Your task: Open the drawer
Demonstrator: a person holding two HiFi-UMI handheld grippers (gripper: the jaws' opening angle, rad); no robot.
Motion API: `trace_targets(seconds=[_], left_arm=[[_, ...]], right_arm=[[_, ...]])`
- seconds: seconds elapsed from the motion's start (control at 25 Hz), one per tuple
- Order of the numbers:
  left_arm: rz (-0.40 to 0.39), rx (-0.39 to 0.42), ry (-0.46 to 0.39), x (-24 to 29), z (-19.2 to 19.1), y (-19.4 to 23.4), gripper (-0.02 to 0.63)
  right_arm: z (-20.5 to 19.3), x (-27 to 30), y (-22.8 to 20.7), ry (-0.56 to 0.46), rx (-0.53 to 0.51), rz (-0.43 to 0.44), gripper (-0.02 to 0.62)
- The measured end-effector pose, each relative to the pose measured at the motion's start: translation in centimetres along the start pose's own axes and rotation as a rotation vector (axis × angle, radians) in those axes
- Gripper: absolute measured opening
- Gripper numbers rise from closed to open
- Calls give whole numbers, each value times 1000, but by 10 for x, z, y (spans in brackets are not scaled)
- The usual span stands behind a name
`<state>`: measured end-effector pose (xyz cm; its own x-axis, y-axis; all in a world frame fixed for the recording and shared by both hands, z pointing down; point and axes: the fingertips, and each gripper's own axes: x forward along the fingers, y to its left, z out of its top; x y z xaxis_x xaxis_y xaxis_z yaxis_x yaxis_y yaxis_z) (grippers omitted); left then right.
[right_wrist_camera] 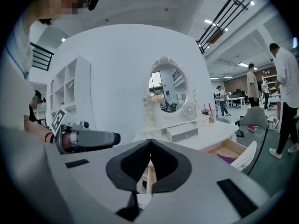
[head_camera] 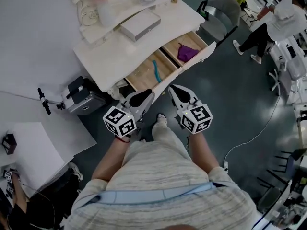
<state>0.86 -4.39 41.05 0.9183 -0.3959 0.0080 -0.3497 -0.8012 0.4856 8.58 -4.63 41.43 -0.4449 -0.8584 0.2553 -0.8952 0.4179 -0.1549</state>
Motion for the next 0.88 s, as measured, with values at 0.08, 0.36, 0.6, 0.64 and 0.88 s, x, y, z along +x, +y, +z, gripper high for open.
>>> trace_targets(seconds=[0.08, 0.36, 0.6, 0.64, 0.88], left_arm=[[-3, 9, -13, -10, 3, -9, 61], [-6, 35, -58, -46, 12, -36, 61], [-17, 68, -65, -74, 13, -58, 61], [-18, 72, -63, -78, 12, -60, 61], [-32, 92, -53, -100, 6, -78, 61]], right_arm=[[7, -9, 9, -23, 11, -3, 9], [18, -32, 48, -70, 0, 20, 9], [15, -44, 87, -82, -14, 53, 8], [13, -45, 92, -83, -13, 59, 8], [7, -58, 123, -85, -9, 89, 8]])
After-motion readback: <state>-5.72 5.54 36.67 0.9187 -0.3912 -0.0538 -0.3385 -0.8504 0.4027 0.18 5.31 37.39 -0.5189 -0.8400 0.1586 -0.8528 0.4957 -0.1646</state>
